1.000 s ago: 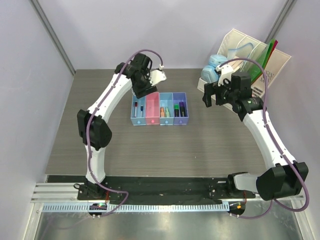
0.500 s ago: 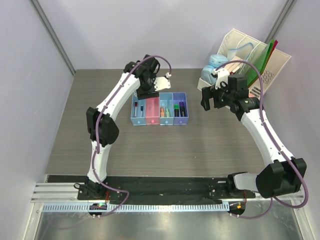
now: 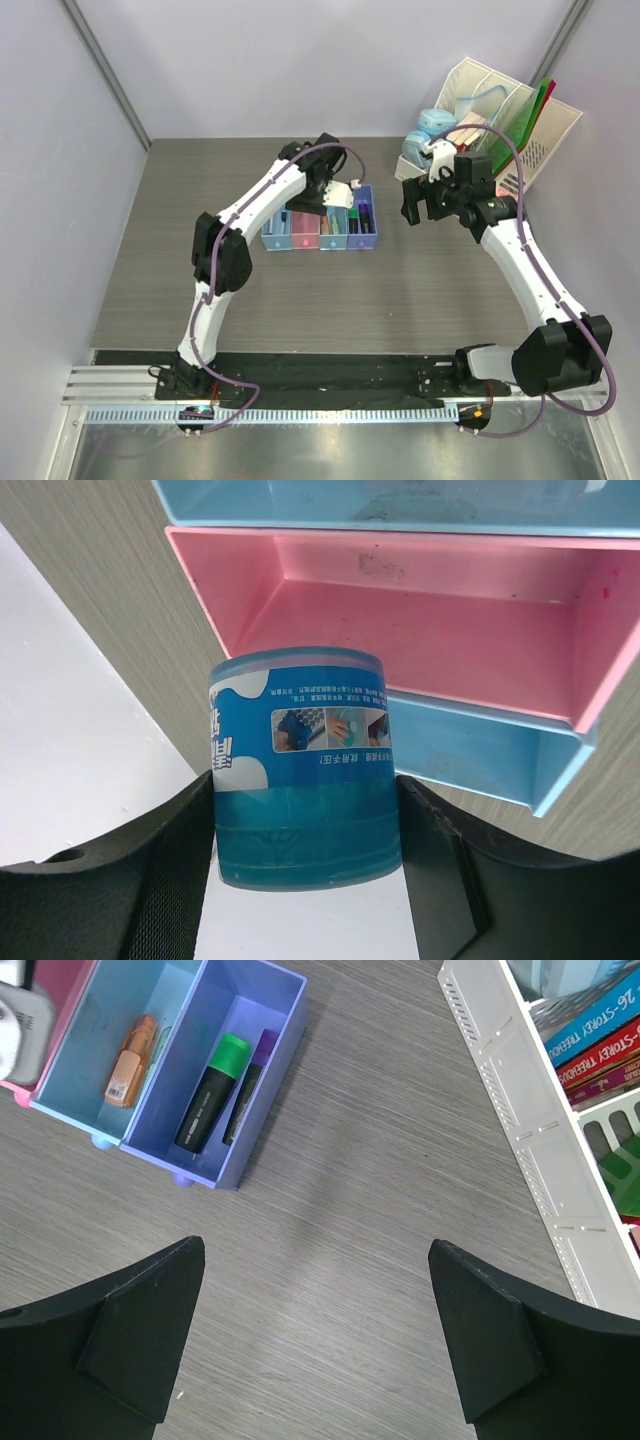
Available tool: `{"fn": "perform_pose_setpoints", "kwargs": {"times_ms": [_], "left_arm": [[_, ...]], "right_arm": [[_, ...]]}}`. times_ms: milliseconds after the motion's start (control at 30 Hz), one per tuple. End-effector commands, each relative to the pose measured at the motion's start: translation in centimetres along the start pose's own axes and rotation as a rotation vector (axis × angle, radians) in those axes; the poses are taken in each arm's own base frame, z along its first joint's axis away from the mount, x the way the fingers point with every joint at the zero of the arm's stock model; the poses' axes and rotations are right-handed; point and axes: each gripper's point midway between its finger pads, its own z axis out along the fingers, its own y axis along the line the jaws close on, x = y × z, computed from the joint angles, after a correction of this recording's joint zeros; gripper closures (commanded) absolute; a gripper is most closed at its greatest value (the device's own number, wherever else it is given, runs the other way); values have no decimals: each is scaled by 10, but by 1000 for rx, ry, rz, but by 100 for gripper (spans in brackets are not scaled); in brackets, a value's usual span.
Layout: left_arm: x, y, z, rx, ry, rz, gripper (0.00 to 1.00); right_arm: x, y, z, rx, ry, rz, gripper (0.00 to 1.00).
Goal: Sort the stationery into containers
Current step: Place the stationery in the storage box.
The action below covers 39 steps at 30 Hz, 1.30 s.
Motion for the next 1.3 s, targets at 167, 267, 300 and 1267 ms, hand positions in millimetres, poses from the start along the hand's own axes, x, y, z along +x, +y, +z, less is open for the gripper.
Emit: {"fn": "perform_pose_setpoints", "kwargs": {"times_ms": [167,267,300,1267], "left_arm": [[-4,25,-2,-95,105,173,100],[-9,23,4,-86,108,208,100],[-11,23,4,-85,106,216,100],[-10,25,19,-110,304,443,100]], "right_arm": [[-6,6,-8,-20,-36,-26,0],[-6,5,-11,-13,-43,-29,0],[-6,3,-11,-2,-44,-31,0],[1,6,-21,6,-74,-39,0]]}}
